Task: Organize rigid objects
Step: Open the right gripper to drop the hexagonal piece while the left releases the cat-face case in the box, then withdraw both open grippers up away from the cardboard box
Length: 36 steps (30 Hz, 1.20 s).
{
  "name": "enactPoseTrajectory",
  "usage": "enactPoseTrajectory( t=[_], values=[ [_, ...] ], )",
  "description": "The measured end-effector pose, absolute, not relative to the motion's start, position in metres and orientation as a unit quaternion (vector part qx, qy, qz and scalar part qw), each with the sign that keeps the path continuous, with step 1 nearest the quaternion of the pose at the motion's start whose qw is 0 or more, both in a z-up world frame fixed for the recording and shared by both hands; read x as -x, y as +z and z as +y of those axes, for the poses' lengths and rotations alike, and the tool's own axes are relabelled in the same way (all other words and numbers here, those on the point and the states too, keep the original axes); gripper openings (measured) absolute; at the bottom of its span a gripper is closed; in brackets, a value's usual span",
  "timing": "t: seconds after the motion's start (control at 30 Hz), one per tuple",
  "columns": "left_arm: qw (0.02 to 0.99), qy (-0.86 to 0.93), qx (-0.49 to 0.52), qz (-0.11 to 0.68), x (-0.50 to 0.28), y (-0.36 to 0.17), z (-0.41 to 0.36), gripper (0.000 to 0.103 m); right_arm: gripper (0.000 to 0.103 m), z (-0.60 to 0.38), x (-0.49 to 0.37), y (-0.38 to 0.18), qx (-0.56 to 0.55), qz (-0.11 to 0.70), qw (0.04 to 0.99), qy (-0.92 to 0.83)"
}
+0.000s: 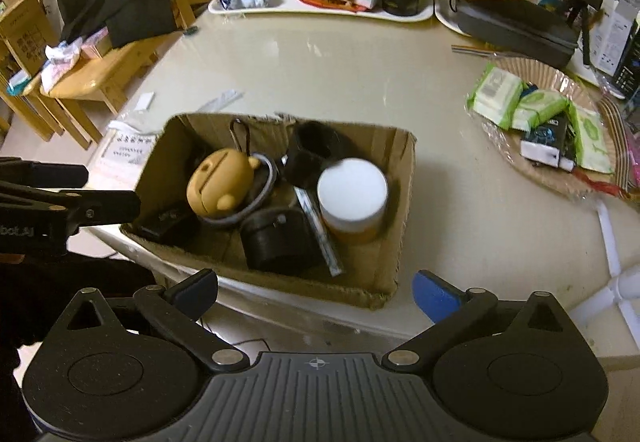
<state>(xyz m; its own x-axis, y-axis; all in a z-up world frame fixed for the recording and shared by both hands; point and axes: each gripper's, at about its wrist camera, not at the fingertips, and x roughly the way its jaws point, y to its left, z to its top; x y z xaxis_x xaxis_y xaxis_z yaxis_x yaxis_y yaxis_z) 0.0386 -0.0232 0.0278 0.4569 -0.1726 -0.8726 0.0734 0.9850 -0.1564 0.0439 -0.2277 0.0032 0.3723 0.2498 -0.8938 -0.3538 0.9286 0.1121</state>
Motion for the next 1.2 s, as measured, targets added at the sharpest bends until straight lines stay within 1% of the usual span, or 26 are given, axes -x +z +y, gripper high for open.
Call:
enactPoseTrajectory(
  t=[0.1, 0.17, 0.23, 0.63, 0.8, 1.2],
  values=[
    [0.854, -0.076, 0.046, 0.513, -0.033, 0.027, -0.027, 0.099, 0.103, -0.229, -0.041, -0.001, 0.057, 0.536, 0.824, 0.175],
    [0.854, -0.077, 0.039, 0.513, -0.028, 0.025, -0.029, 0.099, 0.103, -0.231, -0.039, -0.004, 0.062, 0.541, 0.821, 0.17],
    [0.852, -0.077, 0.038, 0.517, -0.025, 0.021, -0.029, 0.103, 0.103, -0.232, -0.038, -0.007, 0.065, 0.544, 0.82, 0.167],
    [0.857, -0.067, -0.012, 0.511, -0.009, 0.001, -0.039, 0.103, 0.103, -0.228, -0.028, -0.02, 0.099, 0.558, 0.809, 0.159],
    [0.862, -0.059, -0.014, 0.503, -0.009, -0.004, -0.037, 0.103, 0.103, -0.226, -0.028, -0.026, 0.113, 0.561, 0.806, 0.155],
    [0.856, -0.049, -0.031, 0.514, -0.015, -0.012, -0.033, 0.103, 0.103, -0.215, -0.032, -0.028, 0.129, 0.56, 0.803, 0.157]
  ],
)
